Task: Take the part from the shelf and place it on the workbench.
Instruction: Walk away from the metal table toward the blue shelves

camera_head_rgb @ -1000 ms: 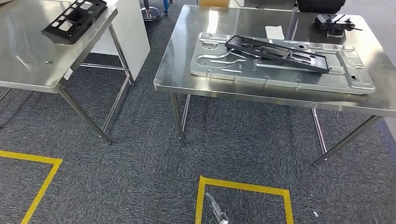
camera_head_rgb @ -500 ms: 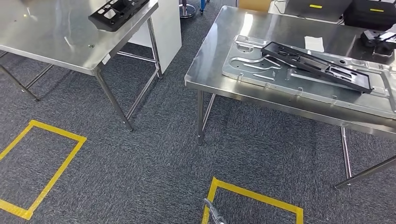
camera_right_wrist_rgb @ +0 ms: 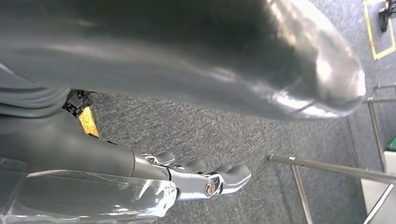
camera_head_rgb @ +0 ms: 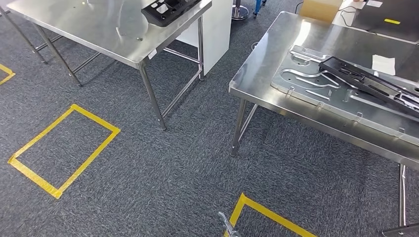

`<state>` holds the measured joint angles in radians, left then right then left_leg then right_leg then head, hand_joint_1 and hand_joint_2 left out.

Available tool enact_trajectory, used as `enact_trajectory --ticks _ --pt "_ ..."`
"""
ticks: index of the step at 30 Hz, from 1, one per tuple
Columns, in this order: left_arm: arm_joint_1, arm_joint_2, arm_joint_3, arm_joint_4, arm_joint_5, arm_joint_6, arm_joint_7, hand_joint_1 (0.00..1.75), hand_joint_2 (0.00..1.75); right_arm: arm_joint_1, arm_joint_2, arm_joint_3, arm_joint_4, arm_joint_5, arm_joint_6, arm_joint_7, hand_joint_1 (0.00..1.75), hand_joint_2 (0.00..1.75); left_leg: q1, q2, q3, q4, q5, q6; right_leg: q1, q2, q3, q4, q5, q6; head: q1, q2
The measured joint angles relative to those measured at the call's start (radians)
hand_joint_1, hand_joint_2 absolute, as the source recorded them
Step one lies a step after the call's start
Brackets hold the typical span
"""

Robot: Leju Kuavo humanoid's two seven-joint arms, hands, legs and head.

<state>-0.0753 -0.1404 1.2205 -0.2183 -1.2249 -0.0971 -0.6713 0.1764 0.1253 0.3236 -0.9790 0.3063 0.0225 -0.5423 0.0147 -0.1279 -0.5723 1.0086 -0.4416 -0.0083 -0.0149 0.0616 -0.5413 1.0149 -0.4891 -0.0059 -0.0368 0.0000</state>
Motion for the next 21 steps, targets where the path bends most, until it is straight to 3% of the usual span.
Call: enact_trajectory --ticks 2,4,6,7,8,10,12,13,15,16,18,19,21 --pt "0.002 0.000 0.003 0.000 0.000 -0.004 0.000 0.00 0.00 -0.002 0.005 -0.004 0.004 0.002 0.003 -0.001 0.00 0.00 -0.001 0.028 -0.014 0.025 -0.017 -0.009 -0.004 -0.024 0.004 -0.011 0.006 -0.013 -0.002 0.000" --pt "-0.001 0.000 0.004 0.000 -0.001 -0.009 0.002 0.00 0.00 -0.003 0.009 -0.006 0.009 0.006 0.005 -0.003 0.00 0.00 -0.002 0.087 -0.062 0.127 -0.077 -0.015 -0.004 -0.056 0.006 -0.017 0.007 -0.023 -0.008 0.000" --pt "-0.003 -0.001 0.004 0.000 -0.002 -0.011 0.012 0.00 0.00 -0.005 0.010 -0.007 0.018 0.012 0.007 -0.004 0.00 0.00 0.001 0.114 -0.122 0.255 -0.134 -0.022 -0.001 -0.089 0.005 -0.016 0.005 -0.026 -0.011 0.000" --pt "-0.002 -0.001 0.004 0.000 -0.002 -0.010 0.018 0.00 0.00 -0.007 0.010 -0.006 0.024 0.014 0.008 -0.006 0.00 0.00 0.003 0.119 -0.134 0.283 -0.139 -0.025 0.000 -0.104 0.004 -0.016 0.004 -0.025 -0.011 0.000" --pt "-0.001 -0.002 0.005 0.000 -0.003 -0.008 0.026 0.00 0.00 -0.010 0.010 -0.004 0.029 0.014 0.009 -0.009 0.00 0.00 0.005 0.123 -0.126 0.273 -0.124 -0.027 0.001 -0.118 0.005 -0.015 0.003 -0.024 -0.011 0.000" --pt "0.001 -0.002 0.005 0.000 -0.007 0.001 0.039 0.00 0.00 -0.016 0.010 0.002 0.040 0.013 0.008 -0.015 0.00 0.00 0.006 0.150 -0.055 0.146 -0.062 -0.024 0.001 -0.142 0.009 -0.012 -0.001 -0.019 -0.012 0.000" --pt "-0.002 -0.002 0.005 0.000 -0.010 0.010 0.049 0.00 0.00 -0.021 0.010 0.011 0.050 0.008 0.006 -0.022 0.00 0.00 -0.001 0.186 0.009 0.030 -0.025 -0.015 0.006 -0.163 0.015 -0.010 -0.008 -0.009 -0.010 0.000" --pt "-0.003 -0.002 0.005 0.000 -0.011 0.013 0.054 0.00 0.00 -0.023 0.010 0.014 0.055 0.004 0.005 -0.024 0.00 0.00 -0.004 0.195 0.020 0.006 -0.022 -0.009 0.008 -0.172 0.018 -0.009 -0.010 -0.004 -0.008 0.000" --pt "-0.001 -0.001 0.006 0.000 -0.012 0.018 0.064 0.00 0.00 -0.030 0.010 0.022 0.063 -0.004 0.002 -0.028 0.00 0.00 -0.007 0.176 0.016 0.002 -0.020 0.004 0.009 -0.188 0.023 -0.011 -0.011 0.007 -0.005 0.000" --pt "0.001 -0.001 0.008 0.000 -0.013 0.020 0.068 0.00 0.00 -0.033 0.009 0.026 0.066 -0.008 0.001 -0.029 0.00 0.00 -0.005 0.166 0.016 -0.002 -0.017 0.010 0.007 -0.180 0.024 -0.007 -0.016 0.013 -0.005 0.000" --pt "0.001 -0.001 0.010 0.000 -0.013 0.024 0.074 0.00 0.00 -0.037 0.007 0.034 0.071 -0.011 -0.002 -0.032 0.00 0.00 0.000 0.145 0.018 -0.009 -0.009 0.024 0.002 -0.129 0.006 0.039 -0.053 0.023 -0.002 0.000" --pt "-0.001 -0.001 0.011 0.000 -0.014 0.025 0.076 0.00 0.00 -0.037 0.005 0.036 0.074 -0.013 -0.003 -0.032 0.00 0.00 0.000 0.135 0.017 -0.010 -0.005 0.029 0.000 -0.096 -0.019 0.094 -0.087 0.026 0.000 0.000" --pt "-0.004 -0.001 0.012 0.000 -0.015 0.025 0.080 0.00 0.00 -0.038 0.002 0.041 0.080 -0.019 -0.005 -0.032 0.00 0.00 -0.002 0.111 0.012 -0.010 -0.002 0.034 0.001 -0.069 -0.086 0.227 -0.147 0.027 0.004 0.000"
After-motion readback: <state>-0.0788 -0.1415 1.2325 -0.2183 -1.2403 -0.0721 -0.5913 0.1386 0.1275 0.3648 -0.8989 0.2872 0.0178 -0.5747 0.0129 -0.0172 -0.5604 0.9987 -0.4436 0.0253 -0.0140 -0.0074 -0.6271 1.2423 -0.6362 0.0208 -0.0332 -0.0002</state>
